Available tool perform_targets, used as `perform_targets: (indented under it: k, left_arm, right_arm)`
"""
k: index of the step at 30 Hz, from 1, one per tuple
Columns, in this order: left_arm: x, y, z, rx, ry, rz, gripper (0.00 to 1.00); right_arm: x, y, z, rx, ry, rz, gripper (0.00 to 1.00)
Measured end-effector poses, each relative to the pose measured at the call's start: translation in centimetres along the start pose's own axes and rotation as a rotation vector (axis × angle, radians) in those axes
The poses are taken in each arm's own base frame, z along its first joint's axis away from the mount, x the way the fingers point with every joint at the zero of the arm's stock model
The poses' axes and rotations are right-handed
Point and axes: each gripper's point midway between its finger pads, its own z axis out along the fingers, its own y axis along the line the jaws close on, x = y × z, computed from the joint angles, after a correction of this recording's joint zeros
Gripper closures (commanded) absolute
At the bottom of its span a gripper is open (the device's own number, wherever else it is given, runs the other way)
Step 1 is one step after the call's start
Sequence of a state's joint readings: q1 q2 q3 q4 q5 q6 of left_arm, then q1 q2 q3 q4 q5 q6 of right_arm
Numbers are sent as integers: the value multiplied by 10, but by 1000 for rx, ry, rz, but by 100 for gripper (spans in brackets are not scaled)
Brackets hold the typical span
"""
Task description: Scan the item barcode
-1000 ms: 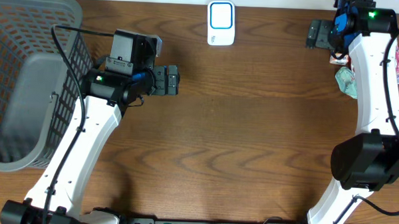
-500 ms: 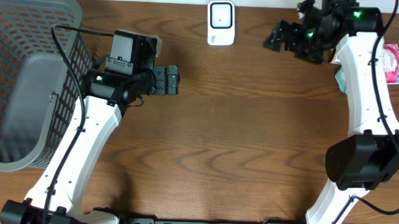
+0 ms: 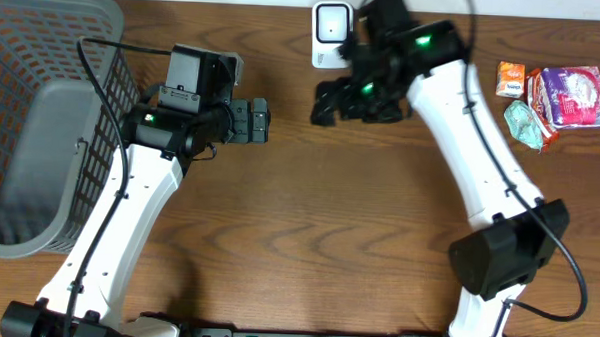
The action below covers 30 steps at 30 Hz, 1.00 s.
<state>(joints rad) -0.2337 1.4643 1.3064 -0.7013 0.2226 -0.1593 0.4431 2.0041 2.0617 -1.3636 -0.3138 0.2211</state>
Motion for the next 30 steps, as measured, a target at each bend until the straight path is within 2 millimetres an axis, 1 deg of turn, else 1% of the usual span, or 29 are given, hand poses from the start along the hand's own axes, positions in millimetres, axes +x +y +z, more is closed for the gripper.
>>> perform_targets:
  k: [3, 5, 7, 10, 12, 14, 15, 17, 19, 21, 23, 25, 27, 30]
  left_arm:
    - [0, 0, 0, 0, 0, 0, 2]
    - [0, 0, 0, 0, 0, 0, 2]
    - [0, 0, 0, 0, 0, 0, 2]
    - [0, 0, 0, 0, 0, 0, 2]
    - [0, 0, 0, 0, 0, 0, 2]
    - [0, 0, 0, 0, 0, 0, 2]
    - [0, 0, 0, 0, 0, 0, 2]
    - [0, 0, 0, 0, 0, 0, 2]
    - [0, 0, 0, 0, 0, 0, 2]
    - [0, 0, 0, 0, 0, 0, 2]
    - [0, 0, 0, 0, 0, 0, 2]
    - [0, 0, 0, 0, 0, 0, 2]
    - [0, 0, 0, 0, 0, 0, 2]
    - [0, 0, 0, 0, 0, 0, 2]
  right_arm:
    - [-3, 8, 5, 56, -27, -64, 1]
    - [-5, 6, 6, 102, -44, -85, 1]
    - [-8, -1, 4, 146, -57, -83, 1]
    - [-18, -23, -10, 227, -101, -52, 1]
    - [-30, -48, -30, 295, -157, -13, 1]
    - [-35, -79, -56, 363, -212, 45, 1]
    - [-36, -90, -66, 383, -229, 69, 1]
    - [-33, -114, -91, 420, -268, 127, 1]
    - [-26, -139, -118, 446, -302, 195, 1]
    - [-18, -154, -134, 447, -311, 244, 1]
    - [-6, -160, -140, 410, -290, 286, 1]
    - [3, -160, -137, 360, -251, 311, 1]
    - [9, -156, -133, 317, -219, 324, 1]
    - [26, -144, -127, 269, -141, 334, 1]
